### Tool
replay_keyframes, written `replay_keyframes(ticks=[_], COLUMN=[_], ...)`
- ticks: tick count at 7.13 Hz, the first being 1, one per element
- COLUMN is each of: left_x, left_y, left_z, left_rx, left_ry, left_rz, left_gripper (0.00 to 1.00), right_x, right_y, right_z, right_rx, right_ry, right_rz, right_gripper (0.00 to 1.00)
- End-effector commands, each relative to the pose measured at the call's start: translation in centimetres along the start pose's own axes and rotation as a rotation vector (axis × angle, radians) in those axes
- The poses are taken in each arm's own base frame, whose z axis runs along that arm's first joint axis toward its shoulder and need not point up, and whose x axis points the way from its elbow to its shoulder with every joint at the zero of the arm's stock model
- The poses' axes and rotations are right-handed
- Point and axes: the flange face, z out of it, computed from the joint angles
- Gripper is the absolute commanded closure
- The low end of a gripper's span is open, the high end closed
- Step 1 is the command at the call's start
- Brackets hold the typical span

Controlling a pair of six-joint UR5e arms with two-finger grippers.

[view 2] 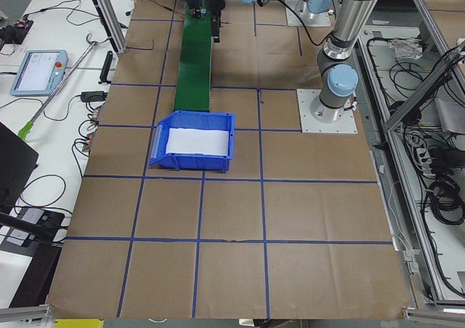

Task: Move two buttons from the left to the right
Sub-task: 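Lower the right gripper onto the red button and grasp it, then carry the red button with the right gripper into the blue bin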

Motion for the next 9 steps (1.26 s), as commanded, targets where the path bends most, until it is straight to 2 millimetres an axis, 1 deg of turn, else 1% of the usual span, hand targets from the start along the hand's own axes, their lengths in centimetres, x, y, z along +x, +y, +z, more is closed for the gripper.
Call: replay_keyframes(ticks=[1, 2, 3, 4, 5, 6, 7, 8, 9], left_x=[0.0, 0.0, 0.0, 0.0, 0.0, 0.0, 0.0, 0.0, 0.0], left_y=[0.0, 0.0, 0.0, 0.0, 0.0, 0.0, 0.0, 0.0, 0.1], left_z=[0.0, -0.1, 0.0, 0.0, 0.0, 0.0, -0.1, -0.1, -0.2], left_rx=[0.002, 0.003, 0.000, 0.002, 0.002, 0.002, 0.003, 0.003, 0.005], left_ry=[0.000, 0.000, 0.000, 0.000, 0.000, 0.000, 0.000, 0.000, 0.000], left_rz=[0.000, 0.000, -0.001, -0.001, 0.000, -0.001, -0.001, -0.001, -0.001], left_gripper=[0.00, 0.00, 0.00, 0.00, 0.00, 0.00, 0.00, 0.00, 0.00], right_x=[0.2, 0.2, 0.1, 0.6, 1.3, 3.4, 9.1, 15.7, 23.4], right_y=[-0.2, -0.1, -0.1, 0.1, 1.0, 1.6, 1.3, 1.3, 1.6], right_z=[0.3, 0.3, -0.1, -1.8, -5.9, -11.4, -15.2, -17.8, -18.6], right_rx=[-0.007, -0.013, -0.007, 0.014, 0.018, 0.060, 0.107, 0.134, 0.141], right_ry=[0.014, 0.012, 0.014, 0.069, 0.113, 0.118, 0.120, 0.139, 0.163], right_rz=[-0.004, -0.002, -0.001, -0.017, -0.012, -0.003, 0.047, -0.032, -0.140], right_gripper=[0.56, 0.83, 0.93, 0.95, 0.96, 0.96, 0.96, 0.96, 0.95])
